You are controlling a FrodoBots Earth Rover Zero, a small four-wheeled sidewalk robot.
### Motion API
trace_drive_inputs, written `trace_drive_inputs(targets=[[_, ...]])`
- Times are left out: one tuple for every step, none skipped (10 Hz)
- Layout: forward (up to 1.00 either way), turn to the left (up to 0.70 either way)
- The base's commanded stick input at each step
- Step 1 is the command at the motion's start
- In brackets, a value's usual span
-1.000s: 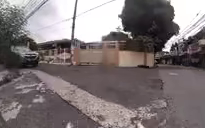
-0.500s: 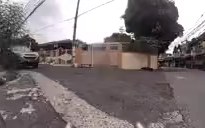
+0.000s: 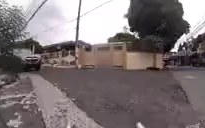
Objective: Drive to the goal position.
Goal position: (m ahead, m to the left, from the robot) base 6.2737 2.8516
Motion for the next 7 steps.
trace_drive_inputs(targets=[[0.7,0.14],[0.7,0.14],[0.7,0.14],[0.7,0.14],[0.61,0.21],[0.5,0.3],[0.5,0.3]])
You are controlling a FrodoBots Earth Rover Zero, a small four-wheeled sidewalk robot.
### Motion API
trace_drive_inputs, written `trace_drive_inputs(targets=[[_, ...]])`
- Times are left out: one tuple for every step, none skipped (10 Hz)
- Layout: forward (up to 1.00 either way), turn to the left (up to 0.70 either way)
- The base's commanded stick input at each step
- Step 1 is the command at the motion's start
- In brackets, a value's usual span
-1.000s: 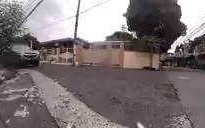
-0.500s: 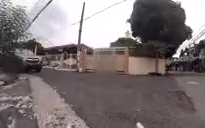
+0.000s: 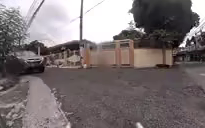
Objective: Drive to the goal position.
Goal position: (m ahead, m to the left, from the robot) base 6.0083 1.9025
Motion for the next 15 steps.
trace_drive_inputs(targets=[[0.54,0.25],[0.59,0.16],[0.7,0.14],[0.7,0.14],[0.7,0.14],[0.7,0.14],[0.7,0.14],[0.7,0.14],[0.7,0.14],[0.7,0.14],[0.7,0.14],[0.7,0.14],[0.7,0.14],[0.7,0.14],[0.7,0.14]])
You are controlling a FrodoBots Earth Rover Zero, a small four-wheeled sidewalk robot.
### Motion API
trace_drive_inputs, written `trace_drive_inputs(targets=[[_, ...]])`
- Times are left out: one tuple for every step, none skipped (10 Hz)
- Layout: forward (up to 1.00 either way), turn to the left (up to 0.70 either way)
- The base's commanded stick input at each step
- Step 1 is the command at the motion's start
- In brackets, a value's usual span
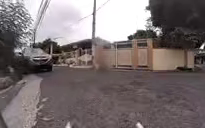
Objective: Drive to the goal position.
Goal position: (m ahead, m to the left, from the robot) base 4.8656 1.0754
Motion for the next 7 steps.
trace_drive_inputs(targets=[[0.7,0.14],[0.7,0.14],[0.7,0.14],[0.7,0.14],[0.7,0.14],[0.7,0.14],[0.7,0.14]])
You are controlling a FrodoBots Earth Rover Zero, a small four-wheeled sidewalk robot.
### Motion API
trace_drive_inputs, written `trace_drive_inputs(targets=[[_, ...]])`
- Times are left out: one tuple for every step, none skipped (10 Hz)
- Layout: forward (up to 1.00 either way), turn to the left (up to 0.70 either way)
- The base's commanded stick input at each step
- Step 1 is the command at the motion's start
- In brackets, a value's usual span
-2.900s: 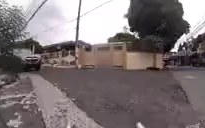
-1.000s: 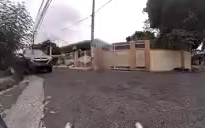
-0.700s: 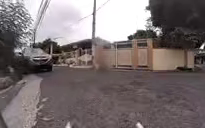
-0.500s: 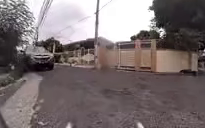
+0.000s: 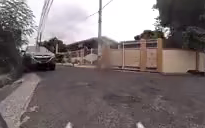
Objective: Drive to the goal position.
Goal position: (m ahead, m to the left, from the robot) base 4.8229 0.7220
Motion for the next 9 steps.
trace_drive_inputs(targets=[[0.7,0.14],[0.7,0.14],[0.7,0.14],[0.7,0.14],[0.7,0.14],[0.7,0.14],[0.7,0.14],[0.7,0.14],[0.7,0.14]])
